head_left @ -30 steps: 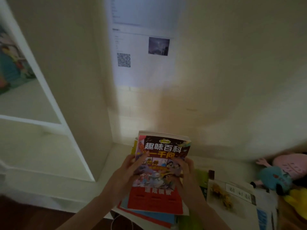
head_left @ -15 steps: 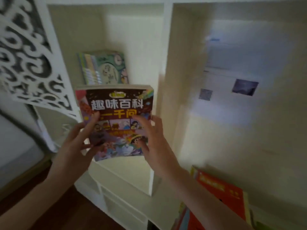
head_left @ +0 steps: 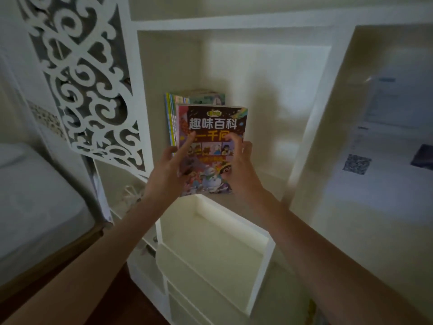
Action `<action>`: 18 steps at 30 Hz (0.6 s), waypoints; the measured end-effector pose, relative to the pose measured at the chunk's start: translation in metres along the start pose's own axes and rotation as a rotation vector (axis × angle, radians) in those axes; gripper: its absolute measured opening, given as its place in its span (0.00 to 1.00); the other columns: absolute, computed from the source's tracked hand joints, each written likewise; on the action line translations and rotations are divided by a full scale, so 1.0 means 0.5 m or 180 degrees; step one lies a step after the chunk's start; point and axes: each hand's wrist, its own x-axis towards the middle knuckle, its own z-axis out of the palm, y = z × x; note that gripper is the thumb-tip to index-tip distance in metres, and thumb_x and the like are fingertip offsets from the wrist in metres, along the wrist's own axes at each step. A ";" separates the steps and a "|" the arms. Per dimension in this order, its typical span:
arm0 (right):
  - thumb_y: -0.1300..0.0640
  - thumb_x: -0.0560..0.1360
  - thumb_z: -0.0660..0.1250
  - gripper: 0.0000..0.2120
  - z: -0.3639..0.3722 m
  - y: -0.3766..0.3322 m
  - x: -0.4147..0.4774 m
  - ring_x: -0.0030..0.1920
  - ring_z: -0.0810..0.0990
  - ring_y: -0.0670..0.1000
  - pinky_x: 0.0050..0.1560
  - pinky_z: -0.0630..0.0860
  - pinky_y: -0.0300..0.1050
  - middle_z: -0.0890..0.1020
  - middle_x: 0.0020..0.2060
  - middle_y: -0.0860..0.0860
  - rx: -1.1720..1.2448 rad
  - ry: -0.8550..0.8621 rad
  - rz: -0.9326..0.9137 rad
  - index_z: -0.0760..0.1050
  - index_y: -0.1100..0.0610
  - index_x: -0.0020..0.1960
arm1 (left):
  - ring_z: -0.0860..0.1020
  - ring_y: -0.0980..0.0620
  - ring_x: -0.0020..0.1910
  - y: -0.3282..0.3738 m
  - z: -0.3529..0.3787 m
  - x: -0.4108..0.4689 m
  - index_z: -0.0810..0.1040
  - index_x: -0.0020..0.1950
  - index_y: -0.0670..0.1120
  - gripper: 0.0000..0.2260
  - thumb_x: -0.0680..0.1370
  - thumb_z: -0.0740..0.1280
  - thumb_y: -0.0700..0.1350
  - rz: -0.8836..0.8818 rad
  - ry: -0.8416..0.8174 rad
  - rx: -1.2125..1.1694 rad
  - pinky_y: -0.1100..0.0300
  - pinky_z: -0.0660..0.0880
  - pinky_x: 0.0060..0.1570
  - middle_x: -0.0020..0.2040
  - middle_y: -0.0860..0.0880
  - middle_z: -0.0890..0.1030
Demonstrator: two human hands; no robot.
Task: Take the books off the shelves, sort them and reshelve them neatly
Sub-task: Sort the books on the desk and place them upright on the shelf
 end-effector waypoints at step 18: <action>0.60 0.70 0.74 0.47 0.055 0.073 0.008 0.74 0.54 0.59 0.71 0.64 0.54 0.43 0.75 0.56 -0.0015 -0.0369 0.0991 0.46 0.49 0.78 | 0.76 0.44 0.48 0.008 0.161 0.108 0.46 0.77 0.55 0.44 0.71 0.70 0.36 -0.0342 0.0125 0.0671 0.54 0.75 0.36 0.63 0.42 0.67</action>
